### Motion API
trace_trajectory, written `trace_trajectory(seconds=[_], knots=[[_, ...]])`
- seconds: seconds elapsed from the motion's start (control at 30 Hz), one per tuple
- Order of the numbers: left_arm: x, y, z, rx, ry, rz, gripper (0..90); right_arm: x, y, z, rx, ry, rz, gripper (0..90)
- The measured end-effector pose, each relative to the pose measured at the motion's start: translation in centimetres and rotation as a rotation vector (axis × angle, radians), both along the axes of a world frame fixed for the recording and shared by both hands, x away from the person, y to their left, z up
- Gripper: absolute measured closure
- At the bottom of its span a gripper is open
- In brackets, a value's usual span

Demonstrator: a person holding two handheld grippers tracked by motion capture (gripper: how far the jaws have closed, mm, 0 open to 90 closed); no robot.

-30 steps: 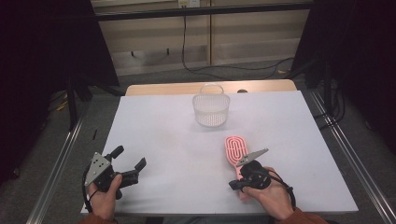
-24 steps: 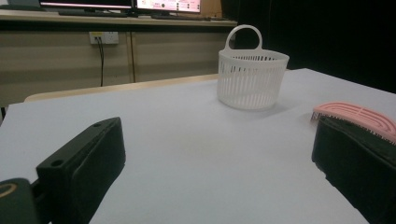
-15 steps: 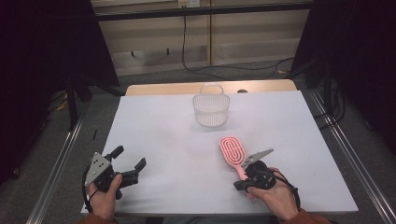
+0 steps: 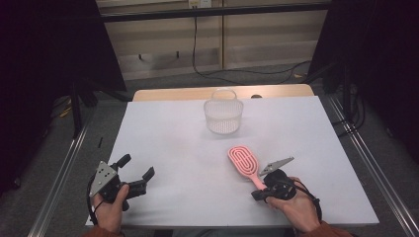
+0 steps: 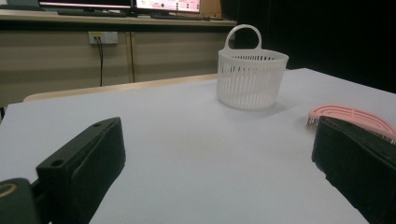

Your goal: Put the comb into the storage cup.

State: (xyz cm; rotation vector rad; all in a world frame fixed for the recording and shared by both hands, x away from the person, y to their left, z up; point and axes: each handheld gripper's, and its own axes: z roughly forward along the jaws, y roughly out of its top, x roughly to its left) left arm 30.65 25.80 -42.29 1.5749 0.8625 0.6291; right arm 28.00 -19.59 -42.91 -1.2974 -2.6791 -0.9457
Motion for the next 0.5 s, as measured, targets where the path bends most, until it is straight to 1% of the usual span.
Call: trace_trajectory(seconds=[0.2, 0.23, 0.3, 0.4, 0.5], knots=[[0.01, -0.03, -0.01, 0.000, 0.000, -0.004, 2.7, 0.01, -0.11, -0.09, -0.011, -0.003, -0.003, 90.0], [0.01, -0.03, -0.01, 0.002, 0.001, -0.003, 2.7, 0.01, -0.08, -0.20, -0.030, -0.013, 0.001, 90.0], [0.00, -0.01, 0.00, 0.002, -0.001, 0.000, 2.7, 0.00, -0.07, -0.31, -0.022, -0.006, 0.004, 90.0], [0.01, -0.02, -0.01, -0.001, 0.002, -0.002, 2.7, 0.01, -0.08, -0.36, -0.031, -0.007, 0.001, 90.0], [0.00, 0.00, 0.00, 0.001, -0.001, 0.000, 2.7, 0.04, -0.20, -0.42, -0.026, -0.010, 0.003, 90.0]])
